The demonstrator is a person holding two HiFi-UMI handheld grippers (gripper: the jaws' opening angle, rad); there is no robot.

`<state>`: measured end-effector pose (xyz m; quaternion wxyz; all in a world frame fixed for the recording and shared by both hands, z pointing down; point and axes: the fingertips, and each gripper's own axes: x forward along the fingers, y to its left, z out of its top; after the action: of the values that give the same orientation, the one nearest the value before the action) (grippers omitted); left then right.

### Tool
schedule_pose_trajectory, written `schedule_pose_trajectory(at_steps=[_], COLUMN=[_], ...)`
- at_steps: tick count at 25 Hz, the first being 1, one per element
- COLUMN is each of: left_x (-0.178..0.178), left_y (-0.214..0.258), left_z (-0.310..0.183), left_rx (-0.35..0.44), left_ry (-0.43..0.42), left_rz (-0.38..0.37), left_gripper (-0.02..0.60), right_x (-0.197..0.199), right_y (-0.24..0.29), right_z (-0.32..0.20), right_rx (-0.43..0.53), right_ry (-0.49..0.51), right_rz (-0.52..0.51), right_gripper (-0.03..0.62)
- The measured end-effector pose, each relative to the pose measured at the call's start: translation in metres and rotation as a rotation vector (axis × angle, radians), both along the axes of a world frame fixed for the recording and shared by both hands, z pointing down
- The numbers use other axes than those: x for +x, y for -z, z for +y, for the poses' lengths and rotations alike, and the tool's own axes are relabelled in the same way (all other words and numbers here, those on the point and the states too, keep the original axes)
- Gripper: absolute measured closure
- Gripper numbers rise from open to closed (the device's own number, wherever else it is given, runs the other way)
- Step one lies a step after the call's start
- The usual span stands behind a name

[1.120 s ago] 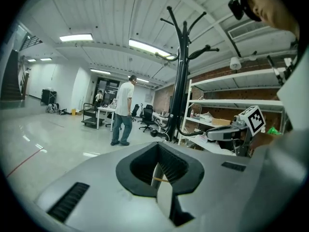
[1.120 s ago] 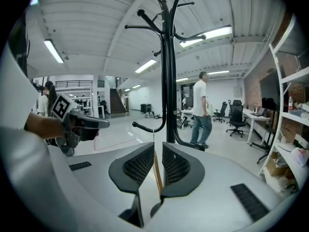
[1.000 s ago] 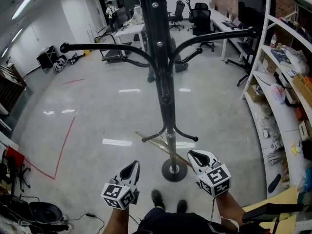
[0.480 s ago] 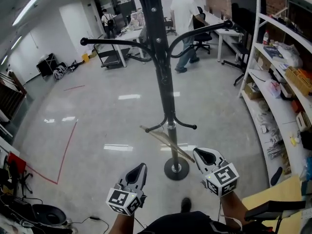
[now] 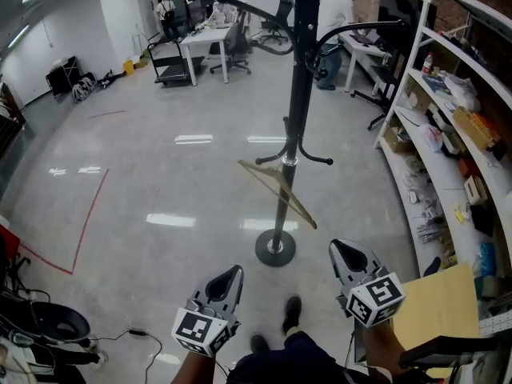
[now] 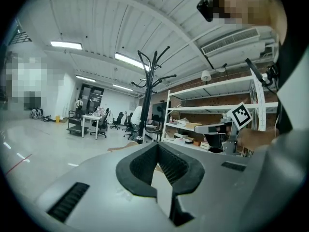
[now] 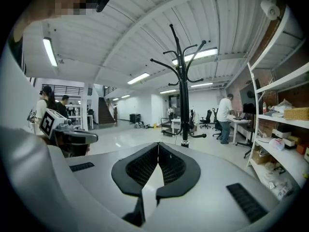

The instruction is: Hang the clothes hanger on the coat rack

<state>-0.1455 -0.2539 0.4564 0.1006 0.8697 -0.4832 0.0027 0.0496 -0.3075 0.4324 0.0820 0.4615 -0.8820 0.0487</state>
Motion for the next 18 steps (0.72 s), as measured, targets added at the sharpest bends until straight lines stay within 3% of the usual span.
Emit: schedule_pose_trajectory(at_steps=[7, 18], left_x=[0.012, 0.051], left_y=[0.010, 0.035], left_z=[0.048, 0.122], left_rx=[0.004, 0.038], left_ry=[-0.048, -0.033], left_rz=[0.023, -0.005], left_gripper=[0.581, 0.581], right_x=[0.000, 0.026], right_y=[0.009, 0.025], right_z=[0.062, 0.142], right_rx=[-0.002, 0.036], right_ry=[-0.002, 0.052], right_rz=[0.009, -0.037], right_gripper=[0.586, 0.586])
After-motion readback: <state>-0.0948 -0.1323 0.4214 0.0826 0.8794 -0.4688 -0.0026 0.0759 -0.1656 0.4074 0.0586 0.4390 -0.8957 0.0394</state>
